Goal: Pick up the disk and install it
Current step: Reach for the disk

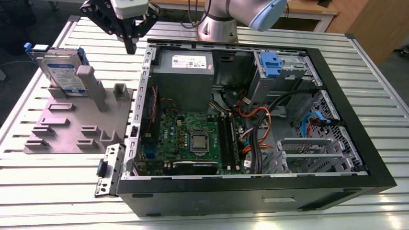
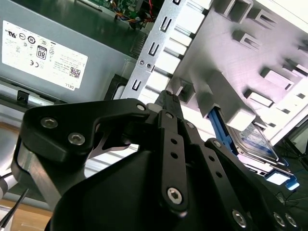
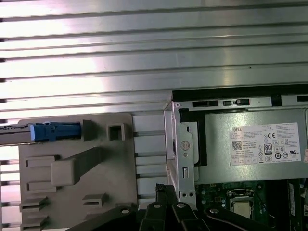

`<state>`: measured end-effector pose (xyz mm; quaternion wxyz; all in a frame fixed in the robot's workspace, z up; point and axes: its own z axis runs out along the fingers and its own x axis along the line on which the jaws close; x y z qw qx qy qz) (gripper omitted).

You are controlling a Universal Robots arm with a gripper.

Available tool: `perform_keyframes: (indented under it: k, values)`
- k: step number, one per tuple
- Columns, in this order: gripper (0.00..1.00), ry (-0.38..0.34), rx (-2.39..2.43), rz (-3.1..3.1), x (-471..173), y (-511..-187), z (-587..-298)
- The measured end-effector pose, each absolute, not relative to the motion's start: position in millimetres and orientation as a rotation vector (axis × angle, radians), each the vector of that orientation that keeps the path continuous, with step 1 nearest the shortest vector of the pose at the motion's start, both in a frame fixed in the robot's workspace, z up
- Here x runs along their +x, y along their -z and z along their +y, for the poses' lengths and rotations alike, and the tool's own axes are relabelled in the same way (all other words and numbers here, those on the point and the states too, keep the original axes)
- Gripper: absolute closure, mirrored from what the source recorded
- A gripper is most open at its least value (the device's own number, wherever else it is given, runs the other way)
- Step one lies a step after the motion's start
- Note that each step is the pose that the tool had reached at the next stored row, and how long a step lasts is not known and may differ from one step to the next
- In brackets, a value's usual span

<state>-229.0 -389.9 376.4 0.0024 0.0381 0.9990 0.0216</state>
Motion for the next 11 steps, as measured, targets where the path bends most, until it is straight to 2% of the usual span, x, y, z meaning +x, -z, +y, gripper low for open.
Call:
perform_keyframes:
  k: [11]
  values:
    - [0.89, -0.067, 0.120, 3.136, -229.2, -375.7, -389.9]
